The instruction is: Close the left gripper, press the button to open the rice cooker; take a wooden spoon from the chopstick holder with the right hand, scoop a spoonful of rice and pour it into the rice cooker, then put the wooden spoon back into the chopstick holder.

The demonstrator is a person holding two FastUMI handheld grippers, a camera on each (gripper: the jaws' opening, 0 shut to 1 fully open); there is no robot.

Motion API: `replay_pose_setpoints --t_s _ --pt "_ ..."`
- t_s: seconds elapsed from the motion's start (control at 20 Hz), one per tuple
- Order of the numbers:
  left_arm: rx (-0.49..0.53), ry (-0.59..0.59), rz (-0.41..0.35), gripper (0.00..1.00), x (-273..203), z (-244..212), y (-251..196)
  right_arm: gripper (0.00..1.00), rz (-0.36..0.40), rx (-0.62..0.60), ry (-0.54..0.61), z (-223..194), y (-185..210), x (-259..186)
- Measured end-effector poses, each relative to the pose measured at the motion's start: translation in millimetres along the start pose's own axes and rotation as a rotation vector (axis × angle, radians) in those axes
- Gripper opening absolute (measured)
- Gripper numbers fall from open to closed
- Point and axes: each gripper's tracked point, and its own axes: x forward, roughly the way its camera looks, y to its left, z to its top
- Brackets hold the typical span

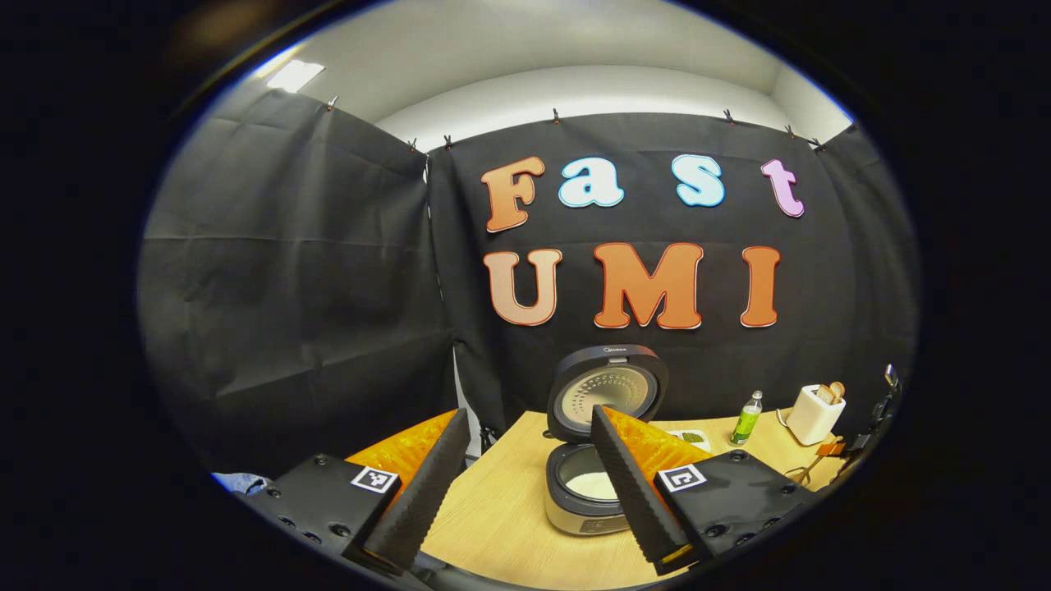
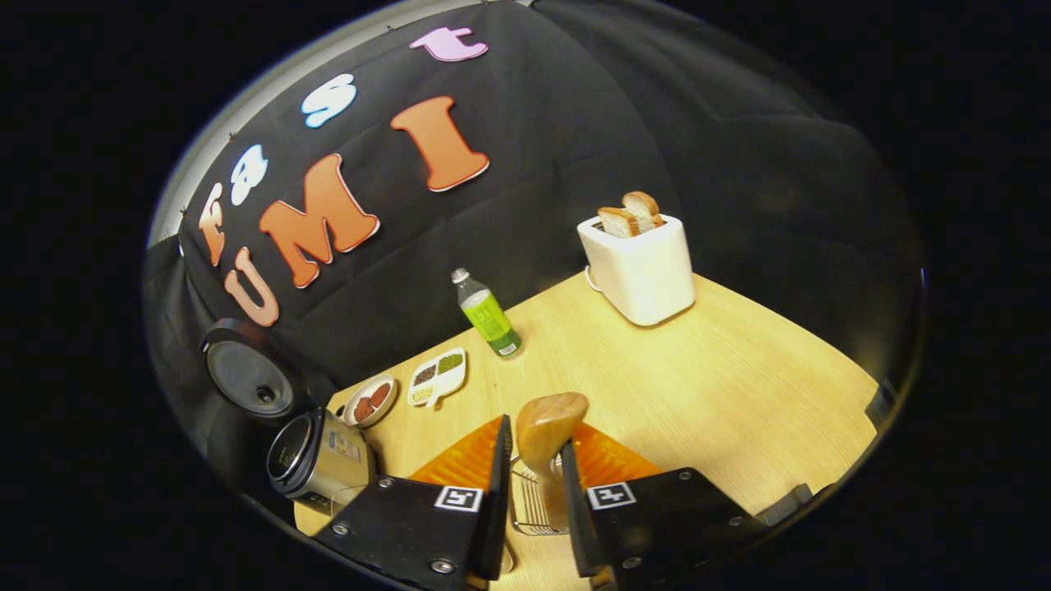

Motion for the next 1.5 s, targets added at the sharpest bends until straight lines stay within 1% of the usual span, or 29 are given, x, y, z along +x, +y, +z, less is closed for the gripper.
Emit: replay_pose_setpoints --t_s 0.05,0.1,0.15,0.2,0.25,0.3,0.35,0.5,0.6,0.75,0.8,0.85,0.95,1.1,1.2,1.25,1.5 --pt "-0.002 -0.002 -0.004 1.00 -0.4 0.4 -2.0 0.46 -0.011 0.001 -0.004 4.4 -6.3 -3.1" --pt "-0.005 -0.004 -0.010 1.00 1.7 0.9 -4.5 0.53 -0.026 -0.001 -0.008 9.0 -13.8 -4.9" --pt "-0.008 -0.003 -0.014 1.00 3.9 -0.1 -6.6 0.68 -0.044 -0.005 -0.011 13.4 -22.8 -8.3" --pt "-0.011 0.001 -0.018 1.00 6.1 -1.7 -8.6 0.76 -0.060 -0.007 -0.014 18.8 -29.2 -13.2" --pt "-0.016 0.002 -0.025 1.00 7.8 -3.0 -11.5 0.90 -0.076 -0.008 -0.026 28.6 -35.5 -16.6" --pt "-0.023 0.000 -0.032 1.00 9.7 -2.8 -14.6 0.94 -0.089 -0.014 -0.042 40.3 -37.1 -25.6" --pt "-0.029 0.000 -0.037 1.00 12.0 -4.5 -17.1 0.95 -0.102 -0.024 -0.059 52.1 -39.2 -33.5" --pt "-0.045 -0.004 -0.054 1.00 20.3 -6.6 -25.6 0.95 -0.127 -0.064 -0.121 89.4 -44.5 -64.4" --pt "-0.044 -0.007 -0.059 0.97 26.4 -7.1 -28.9 0.94 -0.142 -0.104 -0.159 113.2 -44.5 -84.2" --pt "-0.060 -0.003 -0.083 0.97 38.3 -8.6 -36.7 0.95 -0.148 -0.183 -0.219 145.7 -33.1 -115.1" --pt "-0.068 -0.005 -0.090 1.00 44.2 -7.0 -39.3 0.95 -0.146 -0.210 -0.237 154.5 -26.7 -125.8" --pt "-0.076 -0.006 -0.096 1.00 50.4 -4.9 -41.9 0.94 -0.137 -0.234 -0.255 162.7 -19.6 -135.9" --pt "-0.088 -0.007 -0.114 0.97 66.4 3.6 -52.0 0.94 -0.121 -0.284 -0.276 172.1 -7.4 -151.3" --pt "-0.088 -0.032 -0.155 0.99 101.1 31.6 -74.5 0.95 -0.110 -0.347 -0.301 181.1 7.8 -168.3" --pt "-0.079 -0.052 -0.142 1.00 132.7 50.3 -81.1 0.95 -0.096 -0.348 -0.323 187.3 19.2 -176.3" --pt "-0.081 -0.052 -0.148 1.00 148.3 57.7 -89.0 0.95 -0.092 -0.352 -0.328 188.4 22.1 -177.7" --pt "-0.111 -0.053 -0.181 0.99 225.2 95.3 -121.0 0.95 -0.109 -0.434 -0.348 186.9 31.4 -185.8"
